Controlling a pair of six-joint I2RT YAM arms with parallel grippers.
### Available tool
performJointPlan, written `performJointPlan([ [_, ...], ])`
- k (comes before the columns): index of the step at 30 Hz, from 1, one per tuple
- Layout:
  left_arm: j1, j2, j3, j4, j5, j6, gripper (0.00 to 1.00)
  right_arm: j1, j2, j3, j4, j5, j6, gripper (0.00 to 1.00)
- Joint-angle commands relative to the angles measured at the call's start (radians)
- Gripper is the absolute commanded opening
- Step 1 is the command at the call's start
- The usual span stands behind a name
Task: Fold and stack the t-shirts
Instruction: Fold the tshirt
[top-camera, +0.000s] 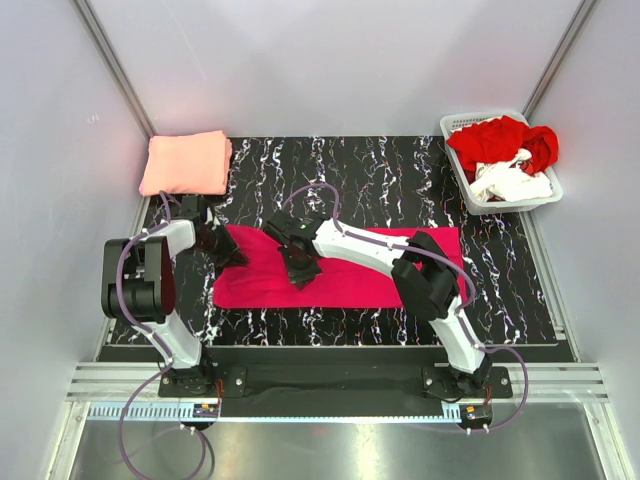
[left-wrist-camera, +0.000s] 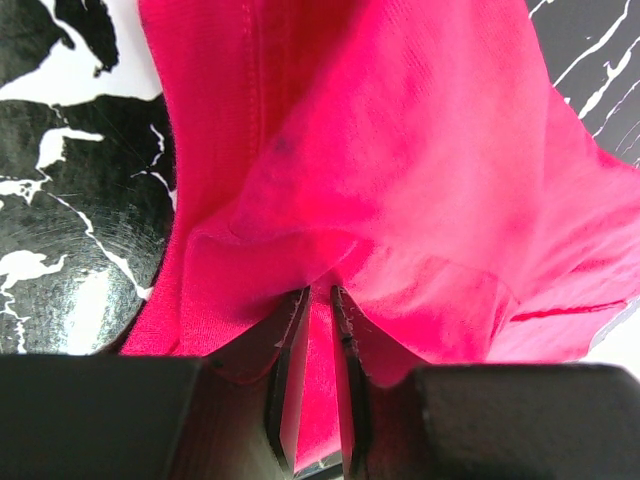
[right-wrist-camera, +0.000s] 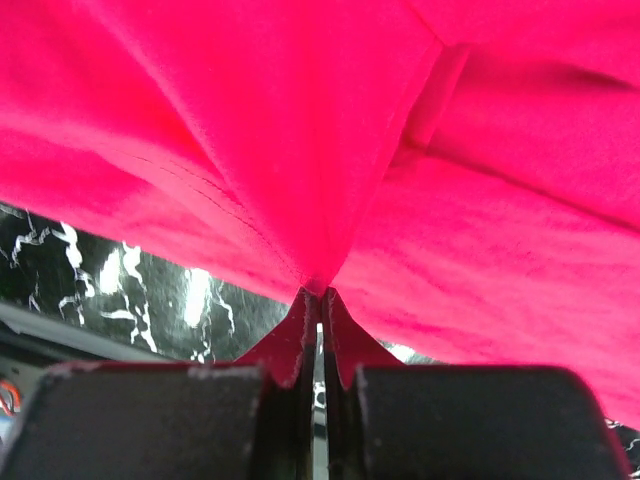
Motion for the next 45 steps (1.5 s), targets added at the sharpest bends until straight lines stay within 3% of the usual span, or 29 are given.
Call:
performJointPlan([
  [1,0.011,0.032,0.012,0.009,-0.121,0.031,0.22,0.012,-0.086,-0.024,0.0,-0.064,0.011,0.0],
  [6,0.011,0.04,0.022,-0.001,-0.127,0.036,0.22,0.01,-0.095,-0.037,0.003,-0.143,-0.003,0.02],
  [8,0.011,0.041,0.028,-0.011,-0.13,0.04,0.22,0.01,-0.095,-0.041,-0.003,-0.156,-0.006,0.28],
  [10,0.01,0.029,0.031,-0.027,-0.136,0.04,0.21,0.012,-0.094,-0.037,-0.028,-0.146,-0.022,0.71],
  [12,0.008,-0.003,0.038,-0.047,-0.161,0.042,0.26,0.005,-0.098,-0.026,-0.054,-0.077,-0.032,0.82],
  [16,-0.012,-0.139,0.074,-0.153,-0.239,0.06,0.41,-0.053,-0.141,-0.038,-0.054,-0.038,-0.068,0.84],
  [23,-0.061,-0.374,0.06,-0.27,-0.377,0.051,0.45,-0.241,-0.181,-0.029,-0.034,-0.071,-0.143,0.83],
  [27,-0.154,-0.429,-0.035,-0.229,-0.343,-0.012,0.41,-0.335,-0.121,-0.007,-0.016,-0.069,-0.198,0.82],
  [36,-0.328,-0.279,-0.196,-0.003,-0.256,-0.151,0.37,-0.38,-0.072,-0.208,0.116,-0.124,-0.187,0.79],
  [40,-0.351,-0.192,-0.181,0.04,-0.25,-0.16,0.36,-0.378,-0.152,-0.328,0.18,-0.19,-0.155,0.77],
  [45,-0.351,-0.031,-0.046,0.012,-0.277,-0.116,0.35,-0.377,-0.241,-0.46,0.21,-0.32,-0.083,0.77],
])
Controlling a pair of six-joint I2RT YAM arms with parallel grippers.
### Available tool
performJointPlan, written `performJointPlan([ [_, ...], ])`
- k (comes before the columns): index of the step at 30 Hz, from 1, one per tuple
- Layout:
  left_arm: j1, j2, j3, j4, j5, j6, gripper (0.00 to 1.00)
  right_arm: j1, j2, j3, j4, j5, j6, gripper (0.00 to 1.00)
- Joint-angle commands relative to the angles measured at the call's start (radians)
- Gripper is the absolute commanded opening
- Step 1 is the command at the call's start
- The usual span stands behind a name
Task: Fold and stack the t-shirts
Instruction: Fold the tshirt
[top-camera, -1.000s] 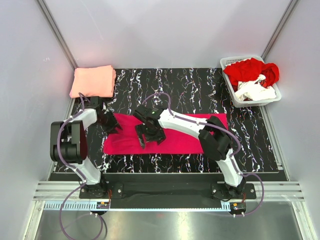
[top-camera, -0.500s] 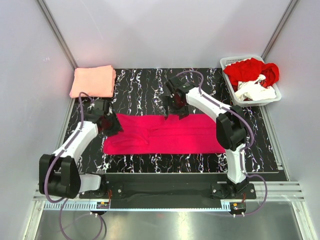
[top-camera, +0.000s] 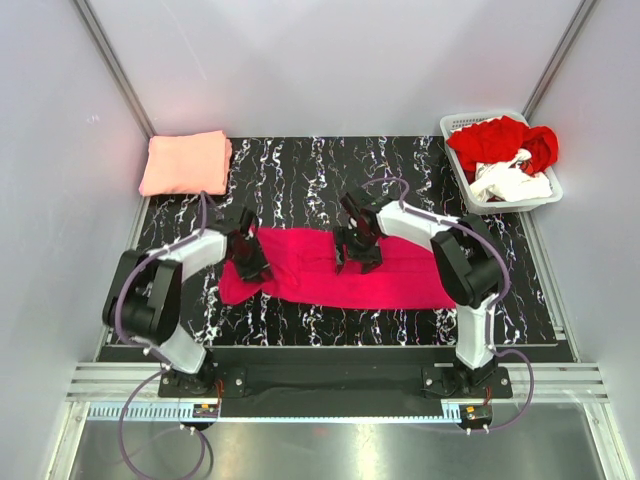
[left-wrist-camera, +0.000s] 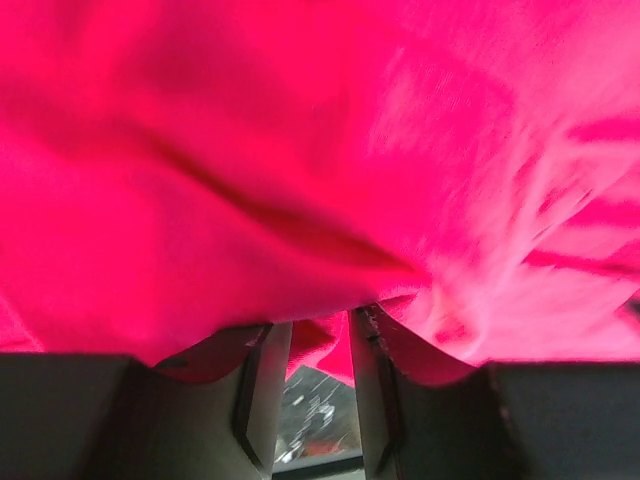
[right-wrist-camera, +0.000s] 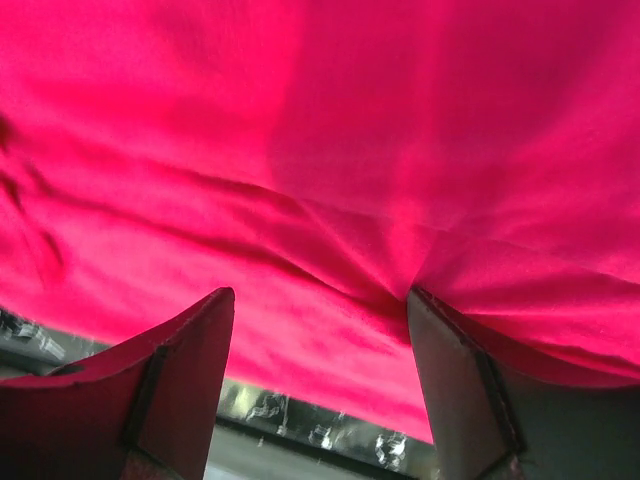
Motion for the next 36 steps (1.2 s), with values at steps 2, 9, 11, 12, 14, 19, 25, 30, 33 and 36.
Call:
performJointPlan([
  [2,-0.004,0.161,0.14,0.056,-0.051,0.04,0.35,0.025,-0.122,-0.14,0.076,-0.17,0.095,0.77],
  [9,-0.004,0.515,0.612,-0.092,-0.076,0.123,0.35,0.338,-0.122,-0.195,0.229,-0.282,0.354,0.77],
  [11,-0.004,0.62,0.856,-0.132,-0.024,0.178,0.33,0.449,-0.05,-0.079,0.277,-0.361,0.374,0.77],
  [12,-0.004,0.714,0.945,-0.181,0.003,0.195,0.33,0.471,-0.03,-0.025,0.24,-0.372,0.362,0.77],
  [14,-0.005,0.827,1.207,-0.279,0.07,0.221,0.34,0.501,-0.002,0.139,0.148,-0.34,0.287,0.8],
  [19,0.004,0.815,1.489,-0.367,0.111,0.266,0.44,0.463,-0.027,0.426,-0.228,-0.088,0.115,0.86],
  [25,0.069,0.551,1.174,-0.284,0.116,0.244,0.49,0.254,-0.128,0.401,-0.302,0.037,0.08,0.86],
  [30,0.087,0.412,1.031,-0.294,0.117,0.269,0.5,0.163,-0.09,0.408,-0.328,0.12,0.028,0.85],
  [33,0.087,0.308,0.911,-0.266,0.119,0.256,0.49,0.139,0.019,0.474,-0.354,0.145,0.003,0.82],
  [36,0.087,0.174,0.727,-0.223,0.125,0.244,0.5,0.113,0.137,0.552,-0.361,0.148,0.0,0.81],
])
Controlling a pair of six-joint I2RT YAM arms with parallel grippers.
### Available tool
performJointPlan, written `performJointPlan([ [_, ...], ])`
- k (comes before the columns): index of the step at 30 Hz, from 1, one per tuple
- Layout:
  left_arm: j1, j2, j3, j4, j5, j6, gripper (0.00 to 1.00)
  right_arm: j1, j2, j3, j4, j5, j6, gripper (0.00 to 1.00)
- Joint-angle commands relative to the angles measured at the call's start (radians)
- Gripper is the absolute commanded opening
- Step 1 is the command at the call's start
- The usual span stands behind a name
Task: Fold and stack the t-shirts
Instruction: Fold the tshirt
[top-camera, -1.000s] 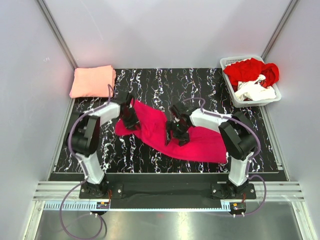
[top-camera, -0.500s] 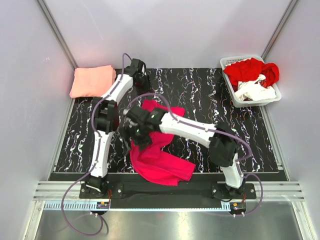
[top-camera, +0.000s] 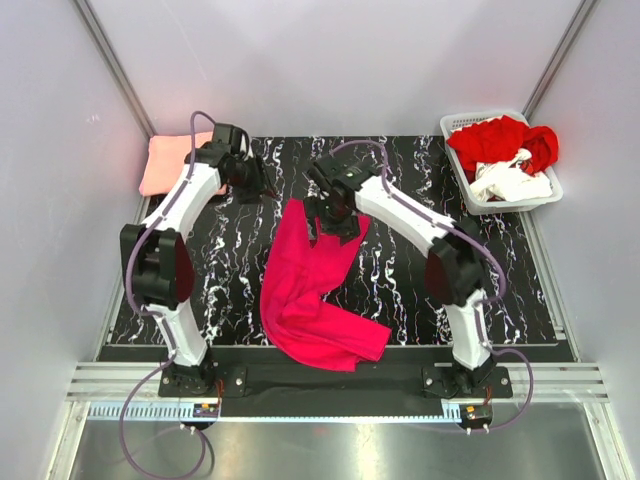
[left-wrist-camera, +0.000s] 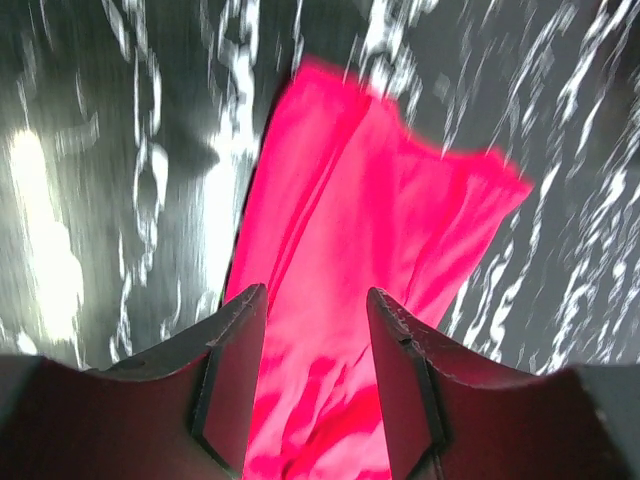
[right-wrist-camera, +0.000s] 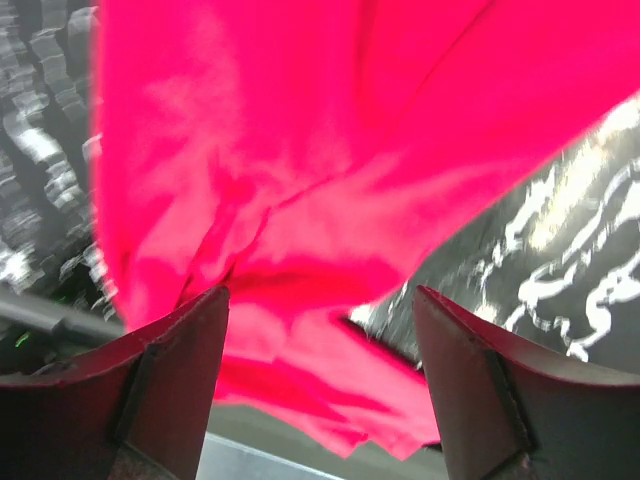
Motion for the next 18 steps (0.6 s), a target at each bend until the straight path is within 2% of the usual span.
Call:
performJointPlan([
  [1,-0.01,-0.154,-0.141,0.042,0.021,0.002,0.5,-0.015,0.153,0.111,-0.042,0.025,-0.042,0.8],
  [8,-0.01,-0.41,-0.342,0.007,-0.014,0.047,0.5,-0.07,0.408,0.358,-0.099,-0.017,-0.039,0.78],
  [18,-0.004,-0.646,-0.582,0.01,-0.03,0.11,0.51,-0.237,0.741,0.772,-0.113,-0.119,0.001,0.76],
])
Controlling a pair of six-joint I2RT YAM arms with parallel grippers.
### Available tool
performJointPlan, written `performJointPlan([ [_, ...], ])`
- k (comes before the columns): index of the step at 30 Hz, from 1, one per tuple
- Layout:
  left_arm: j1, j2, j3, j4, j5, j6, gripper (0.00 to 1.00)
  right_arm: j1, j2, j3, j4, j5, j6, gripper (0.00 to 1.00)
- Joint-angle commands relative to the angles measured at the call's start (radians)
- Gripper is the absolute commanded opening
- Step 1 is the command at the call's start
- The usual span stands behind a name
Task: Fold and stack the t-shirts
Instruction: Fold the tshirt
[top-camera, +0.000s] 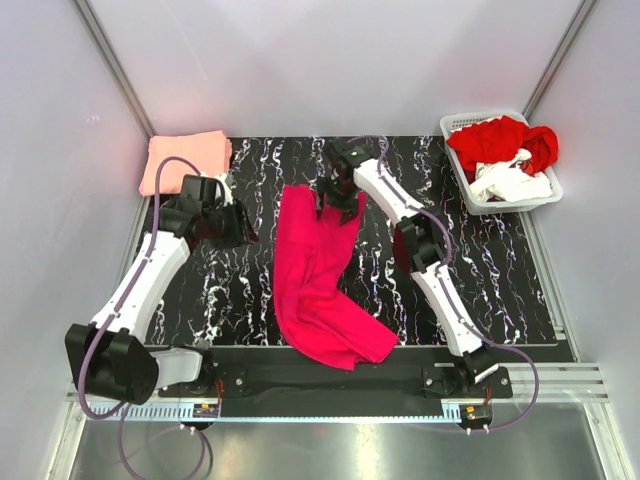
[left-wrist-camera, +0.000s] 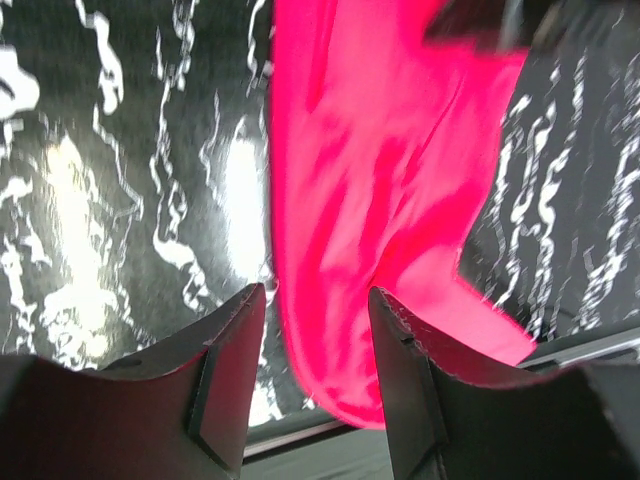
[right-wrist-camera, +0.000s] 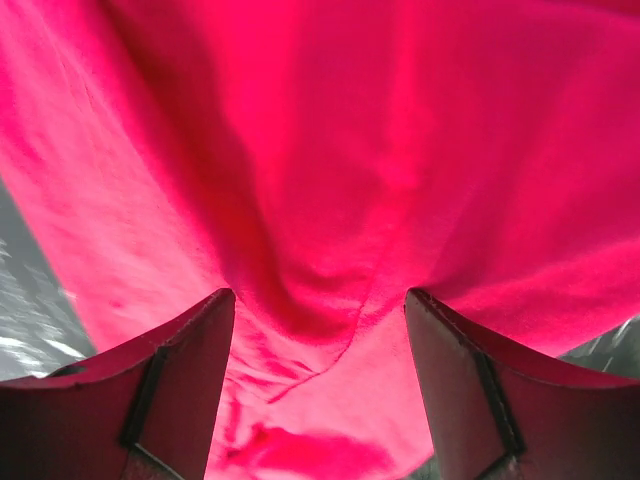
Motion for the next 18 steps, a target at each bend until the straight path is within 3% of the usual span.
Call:
performJointPlan([
  [1,0.005,-0.068,-0.078,0.048,0.002,0.038,0.51,-0.088,0.145,0.138,0.058,-0.034,0.007,0.76],
  [6,0.007,-0.133,-0.201,0.12,0.014,0.048,0.51,-0.176,0.199,0.169,0.394,-0.091,0.082,0.75],
  [13,0.007,-0.12,-0.273,0.183,0.08,0.009,0.51,-0.25,0.227,0.197,0.851,0.118,0.203,0.86],
  [16,0.005,-0.117,-0.308,0.198,0.088,-0.015,0.5,-0.27,0.228,0.241,0.873,0.21,0.227,0.88],
  [18,0.002,-0.117,-0.327,0.207,0.097,-0.041,0.5,-0.279,0.158,0.187,0.891,0.244,0.211,0.92],
])
